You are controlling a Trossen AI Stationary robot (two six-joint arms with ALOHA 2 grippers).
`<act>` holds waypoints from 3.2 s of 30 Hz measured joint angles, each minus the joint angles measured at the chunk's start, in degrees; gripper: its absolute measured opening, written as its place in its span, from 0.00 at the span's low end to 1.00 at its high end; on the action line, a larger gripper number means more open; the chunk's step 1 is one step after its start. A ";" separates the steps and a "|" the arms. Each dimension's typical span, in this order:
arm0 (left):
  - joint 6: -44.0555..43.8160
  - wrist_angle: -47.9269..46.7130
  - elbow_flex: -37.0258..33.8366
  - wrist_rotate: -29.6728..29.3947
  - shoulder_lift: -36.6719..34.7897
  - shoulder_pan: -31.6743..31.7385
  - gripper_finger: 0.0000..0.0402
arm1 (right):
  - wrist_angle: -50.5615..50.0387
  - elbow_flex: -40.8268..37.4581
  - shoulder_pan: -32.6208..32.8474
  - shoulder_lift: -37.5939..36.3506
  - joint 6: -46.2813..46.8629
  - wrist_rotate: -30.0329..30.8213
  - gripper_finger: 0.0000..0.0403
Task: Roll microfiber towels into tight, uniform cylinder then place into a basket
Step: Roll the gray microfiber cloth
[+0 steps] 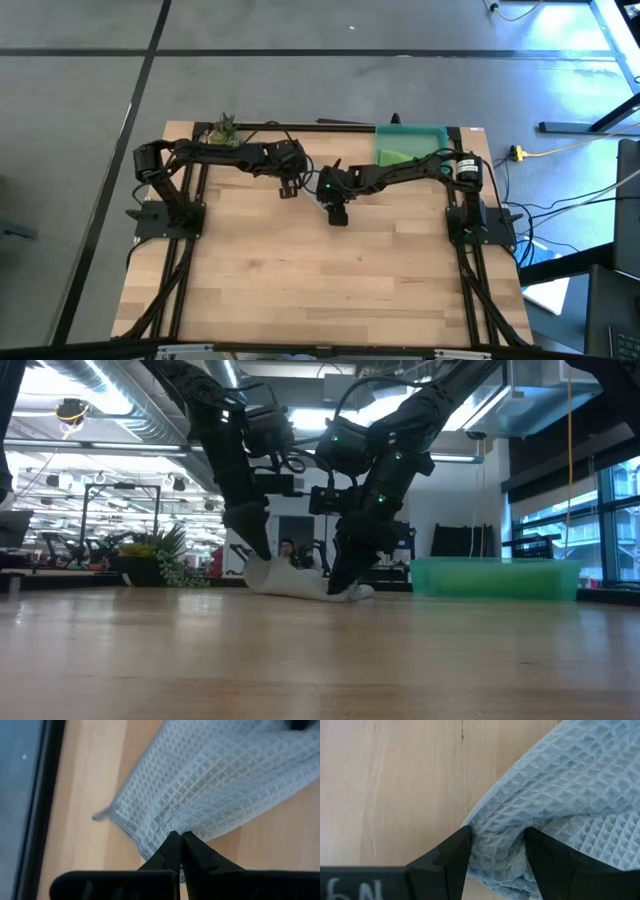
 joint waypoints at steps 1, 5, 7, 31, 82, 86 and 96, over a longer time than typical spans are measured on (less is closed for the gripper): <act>0.04 -0.12 -0.07 0.11 0.01 0.05 0.00 | 0.01 -0.01 0.02 0.00 0.00 0.00 0.47; 0.16 3.62 -0.04 0.11 -0.05 0.06 0.00 | 0.04 -0.02 0.00 0.00 -0.04 -0.05 0.47; 1.20 5.48 -0.04 0.13 -0.05 0.06 0.00 | 0.05 -0.02 -0.02 0.00 -0.04 -0.07 0.47; 4.74 20.36 -0.04 4.51 9.50 4.09 0.00 | -0.42 -0.02 -0.02 0.00 -1.39 -0.20 0.47; -10.55 6.87 0.35 -0.42 13.00 -7.46 0.00 | 7.57 -15.74 9.29 -9.27 2.82 8.30 0.47; -10.56 6.87 0.35 -0.44 13.00 -7.46 0.00 | 8.83 -16.50 9.38 -9.33 2.26 10.34 0.47; -10.49 6.69 0.35 -0.42 13.00 -7.51 0.00 | 9.61 -15.67 8.90 -9.07 1.43 26.65 0.47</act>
